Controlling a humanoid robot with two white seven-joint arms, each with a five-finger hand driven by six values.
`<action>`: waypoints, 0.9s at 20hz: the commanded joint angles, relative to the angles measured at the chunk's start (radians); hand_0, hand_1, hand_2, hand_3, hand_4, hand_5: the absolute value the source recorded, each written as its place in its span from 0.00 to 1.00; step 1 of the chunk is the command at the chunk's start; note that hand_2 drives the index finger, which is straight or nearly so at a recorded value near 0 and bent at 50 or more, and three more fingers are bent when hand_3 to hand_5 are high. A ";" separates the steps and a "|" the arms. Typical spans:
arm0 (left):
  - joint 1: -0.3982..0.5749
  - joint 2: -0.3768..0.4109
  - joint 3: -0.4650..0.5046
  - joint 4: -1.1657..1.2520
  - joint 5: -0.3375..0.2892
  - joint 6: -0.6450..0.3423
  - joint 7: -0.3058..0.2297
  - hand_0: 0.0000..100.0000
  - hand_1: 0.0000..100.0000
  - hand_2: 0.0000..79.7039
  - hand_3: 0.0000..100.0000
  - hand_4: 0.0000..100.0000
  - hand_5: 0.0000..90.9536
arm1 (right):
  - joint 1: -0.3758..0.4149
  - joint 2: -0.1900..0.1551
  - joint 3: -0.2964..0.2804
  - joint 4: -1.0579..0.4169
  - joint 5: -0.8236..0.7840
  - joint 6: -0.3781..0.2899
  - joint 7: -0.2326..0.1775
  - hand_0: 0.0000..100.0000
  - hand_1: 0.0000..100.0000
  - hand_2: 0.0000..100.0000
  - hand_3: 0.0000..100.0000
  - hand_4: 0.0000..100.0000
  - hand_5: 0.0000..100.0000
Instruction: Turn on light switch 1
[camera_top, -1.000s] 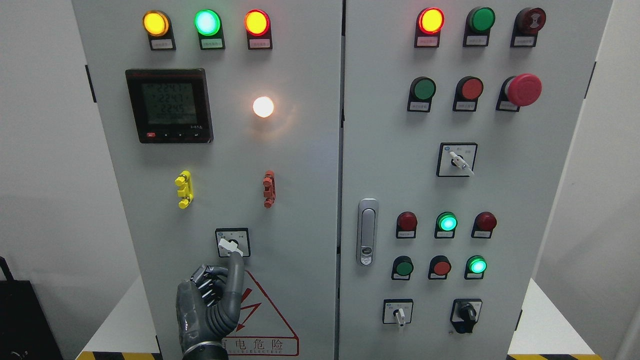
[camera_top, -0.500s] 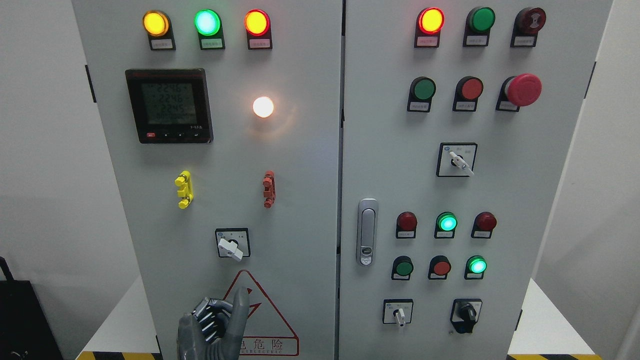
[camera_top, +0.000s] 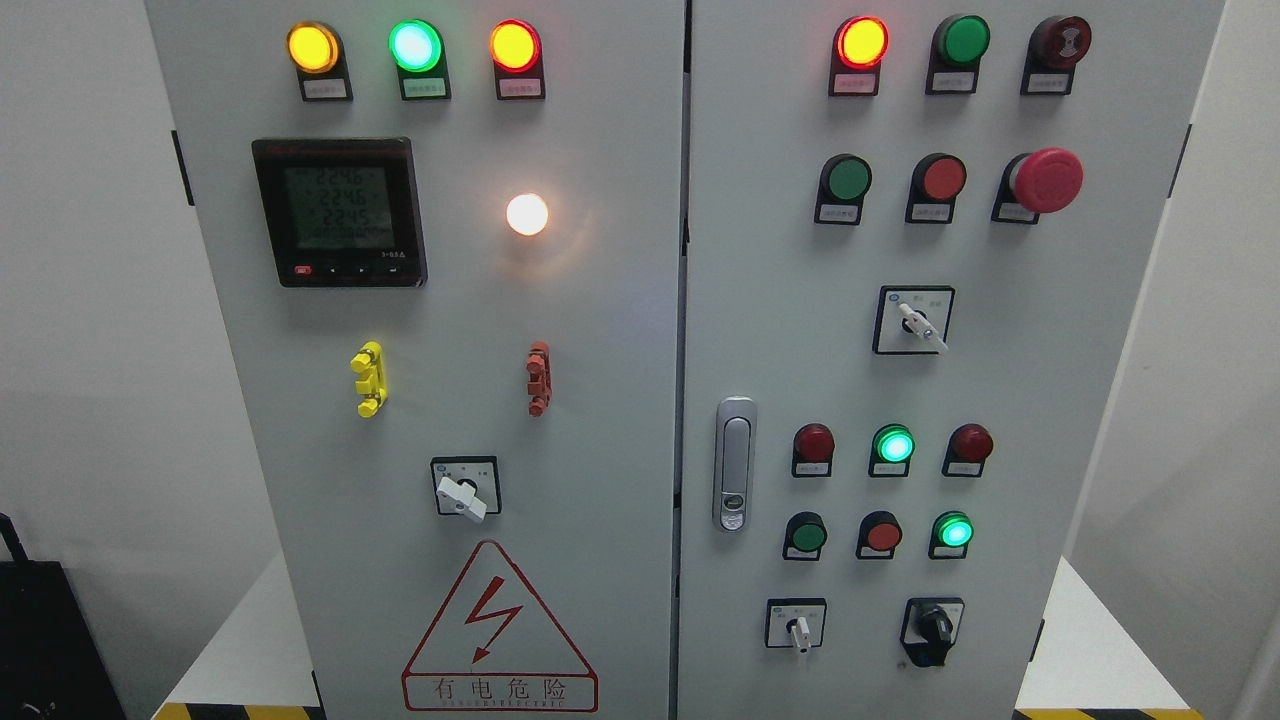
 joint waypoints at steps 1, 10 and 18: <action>0.085 0.067 0.139 0.620 0.098 -0.146 -0.095 0.04 0.30 0.54 0.73 0.80 0.61 | 0.000 0.000 0.001 0.000 0.000 -0.001 -0.001 0.00 0.00 0.00 0.00 0.00 0.00; -0.005 0.033 0.181 1.402 0.101 -0.177 -0.462 0.17 0.18 0.12 0.31 0.40 0.13 | 0.000 0.000 0.001 0.000 0.000 -0.001 -0.001 0.00 0.00 0.00 0.00 0.00 0.00; -0.059 0.041 0.170 1.573 0.085 0.048 -0.585 0.24 0.07 0.00 0.00 0.05 0.00 | 0.000 -0.001 0.001 0.000 0.000 -0.001 -0.001 0.00 0.00 0.00 0.00 0.00 0.00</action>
